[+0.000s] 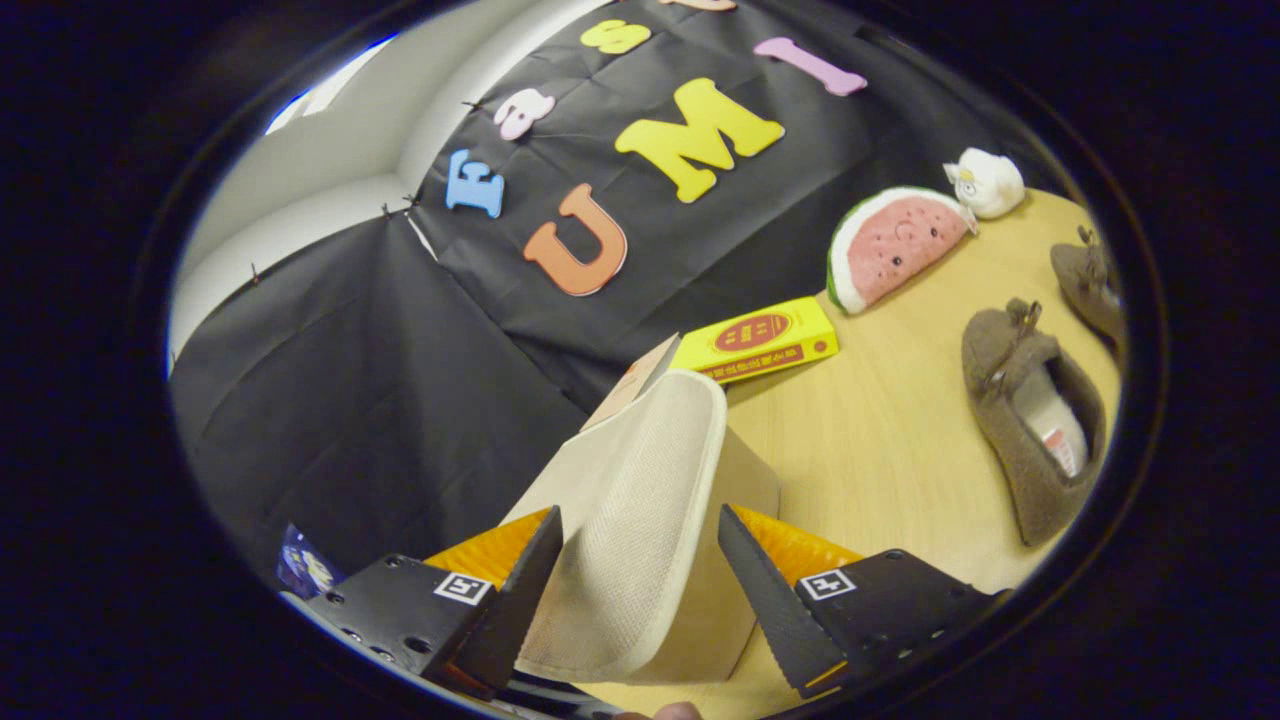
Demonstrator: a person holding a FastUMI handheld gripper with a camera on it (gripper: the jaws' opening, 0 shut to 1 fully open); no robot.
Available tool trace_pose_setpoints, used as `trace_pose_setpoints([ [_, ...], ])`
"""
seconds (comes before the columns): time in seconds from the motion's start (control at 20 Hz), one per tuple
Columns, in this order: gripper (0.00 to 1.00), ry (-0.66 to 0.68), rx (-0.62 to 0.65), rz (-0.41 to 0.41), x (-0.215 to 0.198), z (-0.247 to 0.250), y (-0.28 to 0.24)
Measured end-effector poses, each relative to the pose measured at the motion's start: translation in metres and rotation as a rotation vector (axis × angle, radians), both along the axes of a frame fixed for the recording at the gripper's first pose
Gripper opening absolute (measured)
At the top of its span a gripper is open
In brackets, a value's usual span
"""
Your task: Open the storage box then place both shoes into the box .Put the left shoe in first, then the right shoe, with the right side of both shoes facing outward in a uniform manner.
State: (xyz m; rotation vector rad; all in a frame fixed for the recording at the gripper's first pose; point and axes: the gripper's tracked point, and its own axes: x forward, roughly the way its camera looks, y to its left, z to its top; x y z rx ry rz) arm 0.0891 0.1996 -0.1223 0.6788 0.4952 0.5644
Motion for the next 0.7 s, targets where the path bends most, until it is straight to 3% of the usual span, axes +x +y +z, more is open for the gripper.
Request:
trace_pose_setpoints([
  [0.2,0.95,0.052,0.092,0.049,0.000,0.003,0.014],
  [0.25,0.89,0.053,0.110,0.051,-0.006,0.009,0.012],
  [0.4,0.61,0.031,0.123,-0.013,0.006,0.020,-0.006],
  [0.5,0.19,0.009,0.119,-0.038,0.008,0.036,-0.014],
  [0.55,0.19,0.000,0.087,-0.032,0.007,0.037,-0.010],
  [0.65,0.05,-0.003,0.081,-0.020,0.004,0.047,-0.008],
  [0.7,0.05,-0.021,0.063,-0.017,0.005,0.052,-0.006],
])
